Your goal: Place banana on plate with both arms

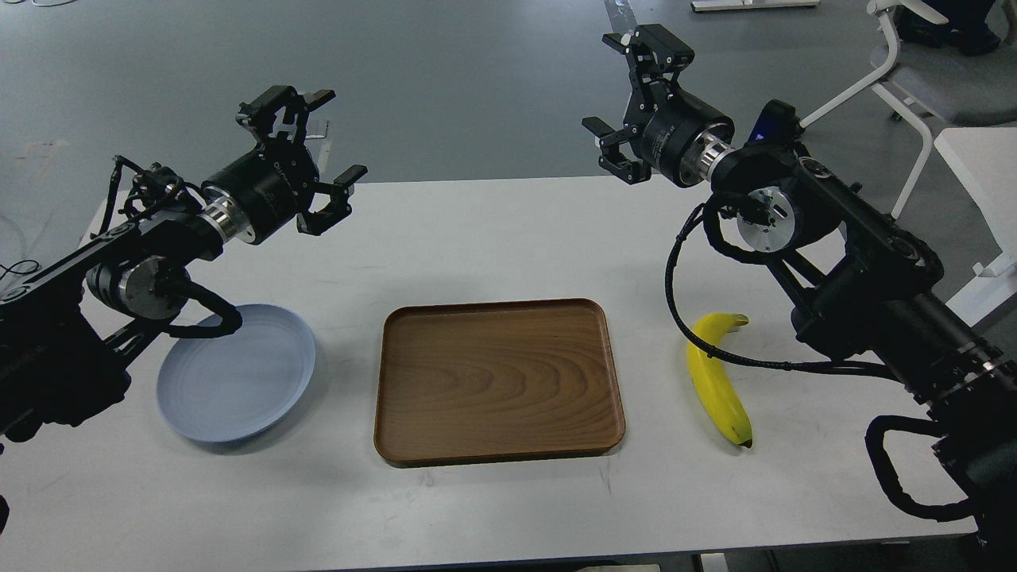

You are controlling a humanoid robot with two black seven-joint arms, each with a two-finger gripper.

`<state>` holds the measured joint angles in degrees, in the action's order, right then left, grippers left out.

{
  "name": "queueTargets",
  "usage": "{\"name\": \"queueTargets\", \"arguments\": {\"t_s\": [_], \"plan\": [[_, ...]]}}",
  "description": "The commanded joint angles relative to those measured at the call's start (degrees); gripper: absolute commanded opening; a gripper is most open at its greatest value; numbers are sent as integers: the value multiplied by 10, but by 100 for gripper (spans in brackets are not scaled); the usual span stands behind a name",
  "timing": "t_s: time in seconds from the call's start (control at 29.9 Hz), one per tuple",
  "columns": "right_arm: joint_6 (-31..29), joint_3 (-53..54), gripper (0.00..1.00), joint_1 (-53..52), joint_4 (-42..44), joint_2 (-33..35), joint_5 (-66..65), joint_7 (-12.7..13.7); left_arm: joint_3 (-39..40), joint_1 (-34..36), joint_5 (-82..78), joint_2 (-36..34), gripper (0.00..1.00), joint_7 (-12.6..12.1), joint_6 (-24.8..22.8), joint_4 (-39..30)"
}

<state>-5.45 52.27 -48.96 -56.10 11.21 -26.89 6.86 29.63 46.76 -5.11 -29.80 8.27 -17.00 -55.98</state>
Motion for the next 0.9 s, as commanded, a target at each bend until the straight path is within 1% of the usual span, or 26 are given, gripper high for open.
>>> {"name": "queueTargets", "arguments": {"t_s": [0.0,0.3,0.5,0.63,0.87], "plan": [[-1,5,100,0,0,0,0,4,1,0,0,-4,98,-13,8,-1],[-2,7,100,0,-1,0,2,4,2,0,-1,-7,98,-13,13,-10],[0,7,100,0,-2,-1,0,-5,2,0,-1,-6,98,-13,14,-14],[1,7,100,0,-2,0,0,-5,2,-2,-1,-8,98,-13,26,-33],[1,16,100,0,-2,-1,0,-6,2,-2,0,-17,98,-13,28,-33]]}}
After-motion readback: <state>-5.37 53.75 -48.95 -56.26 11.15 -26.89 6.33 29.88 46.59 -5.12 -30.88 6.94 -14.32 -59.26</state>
